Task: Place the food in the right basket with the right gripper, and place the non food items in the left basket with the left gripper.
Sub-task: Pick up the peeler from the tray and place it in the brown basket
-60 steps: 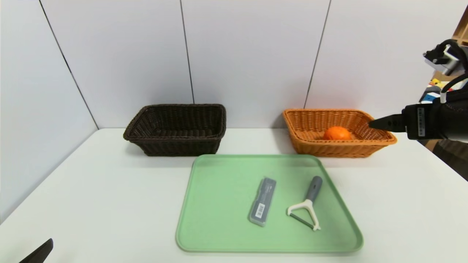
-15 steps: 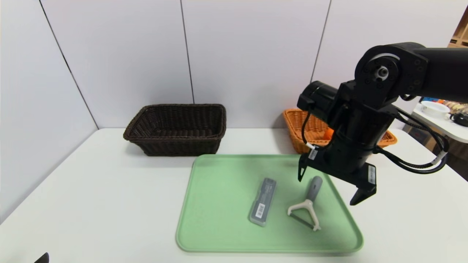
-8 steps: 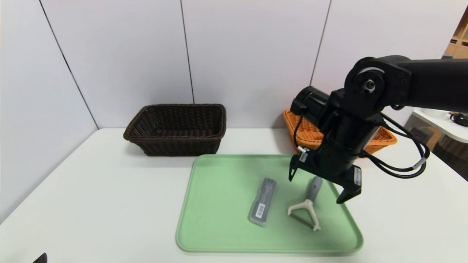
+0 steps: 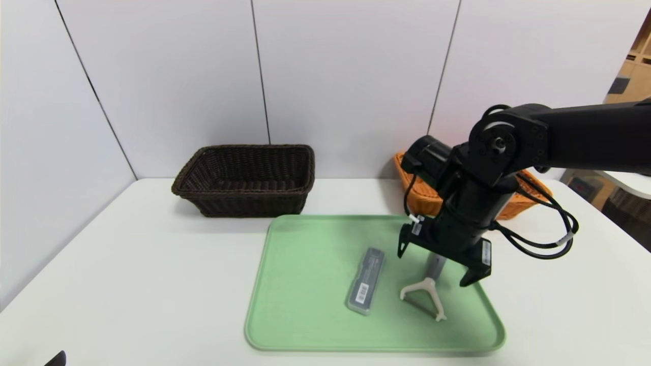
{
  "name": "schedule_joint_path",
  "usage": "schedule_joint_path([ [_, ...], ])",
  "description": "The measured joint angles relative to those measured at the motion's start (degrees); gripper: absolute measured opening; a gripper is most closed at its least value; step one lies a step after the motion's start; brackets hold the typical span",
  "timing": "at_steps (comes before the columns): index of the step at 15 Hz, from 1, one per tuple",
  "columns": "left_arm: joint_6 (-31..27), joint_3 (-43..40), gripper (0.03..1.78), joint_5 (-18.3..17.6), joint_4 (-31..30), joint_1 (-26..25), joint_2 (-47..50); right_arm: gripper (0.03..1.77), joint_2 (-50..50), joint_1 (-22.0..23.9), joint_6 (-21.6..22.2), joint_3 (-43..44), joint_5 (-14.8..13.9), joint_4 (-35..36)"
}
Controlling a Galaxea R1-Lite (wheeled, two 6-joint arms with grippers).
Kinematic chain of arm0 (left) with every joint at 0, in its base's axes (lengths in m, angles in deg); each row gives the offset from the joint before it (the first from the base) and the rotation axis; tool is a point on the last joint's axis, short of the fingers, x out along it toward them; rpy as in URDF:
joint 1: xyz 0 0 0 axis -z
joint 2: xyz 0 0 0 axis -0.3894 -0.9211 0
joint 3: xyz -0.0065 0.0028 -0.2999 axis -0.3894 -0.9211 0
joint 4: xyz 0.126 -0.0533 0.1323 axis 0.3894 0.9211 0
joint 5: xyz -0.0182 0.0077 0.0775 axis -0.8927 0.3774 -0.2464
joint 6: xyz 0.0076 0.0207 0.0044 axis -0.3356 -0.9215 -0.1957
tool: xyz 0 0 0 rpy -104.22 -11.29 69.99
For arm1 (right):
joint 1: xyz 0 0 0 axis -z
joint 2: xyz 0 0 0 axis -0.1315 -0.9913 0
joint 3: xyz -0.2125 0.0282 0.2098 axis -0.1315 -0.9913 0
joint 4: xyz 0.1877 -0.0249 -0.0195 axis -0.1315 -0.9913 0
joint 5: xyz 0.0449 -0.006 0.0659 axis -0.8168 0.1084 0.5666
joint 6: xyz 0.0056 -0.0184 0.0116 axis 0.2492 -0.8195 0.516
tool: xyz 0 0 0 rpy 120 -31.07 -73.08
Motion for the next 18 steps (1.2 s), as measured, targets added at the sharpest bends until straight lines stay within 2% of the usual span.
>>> schedule_joint_path([
  [18,0.0,0.2,1.69,0.1,0.0,0.0,-0.1,1.70,-2.4,1.2,-1.0,-3.7,0.2,4.1],
])
